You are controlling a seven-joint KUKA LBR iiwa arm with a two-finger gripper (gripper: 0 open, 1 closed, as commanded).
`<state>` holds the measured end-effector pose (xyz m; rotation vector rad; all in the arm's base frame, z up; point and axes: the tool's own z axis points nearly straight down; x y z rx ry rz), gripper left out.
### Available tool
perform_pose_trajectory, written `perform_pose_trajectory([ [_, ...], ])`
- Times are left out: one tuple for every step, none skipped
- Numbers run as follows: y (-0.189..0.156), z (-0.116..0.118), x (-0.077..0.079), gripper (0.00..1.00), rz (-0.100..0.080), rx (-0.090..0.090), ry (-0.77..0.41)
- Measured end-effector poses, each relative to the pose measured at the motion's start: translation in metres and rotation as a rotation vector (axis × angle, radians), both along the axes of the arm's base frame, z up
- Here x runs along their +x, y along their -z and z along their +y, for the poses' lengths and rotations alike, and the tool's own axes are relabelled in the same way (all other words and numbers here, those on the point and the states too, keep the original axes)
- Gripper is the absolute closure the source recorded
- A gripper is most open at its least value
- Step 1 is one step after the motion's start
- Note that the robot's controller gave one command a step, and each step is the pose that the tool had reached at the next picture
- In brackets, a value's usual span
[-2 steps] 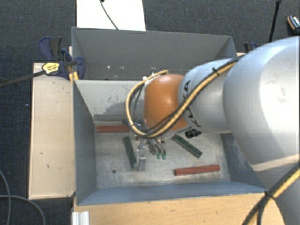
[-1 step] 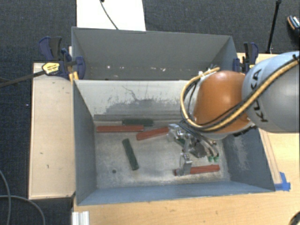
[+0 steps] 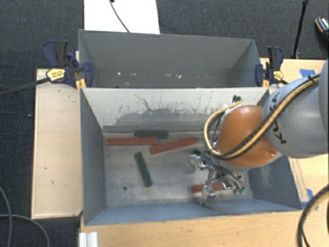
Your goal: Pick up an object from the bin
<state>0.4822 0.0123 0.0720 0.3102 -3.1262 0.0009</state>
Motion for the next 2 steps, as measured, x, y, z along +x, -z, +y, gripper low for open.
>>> perform_pose_trajectory([
  [-0.003, 0.003, 0.001, 1.0, -0.003, 0.002, 0.0],
  [-0.155, 0.009, -0.003, 1.0, -0.01, 0.001, -0.049],
])
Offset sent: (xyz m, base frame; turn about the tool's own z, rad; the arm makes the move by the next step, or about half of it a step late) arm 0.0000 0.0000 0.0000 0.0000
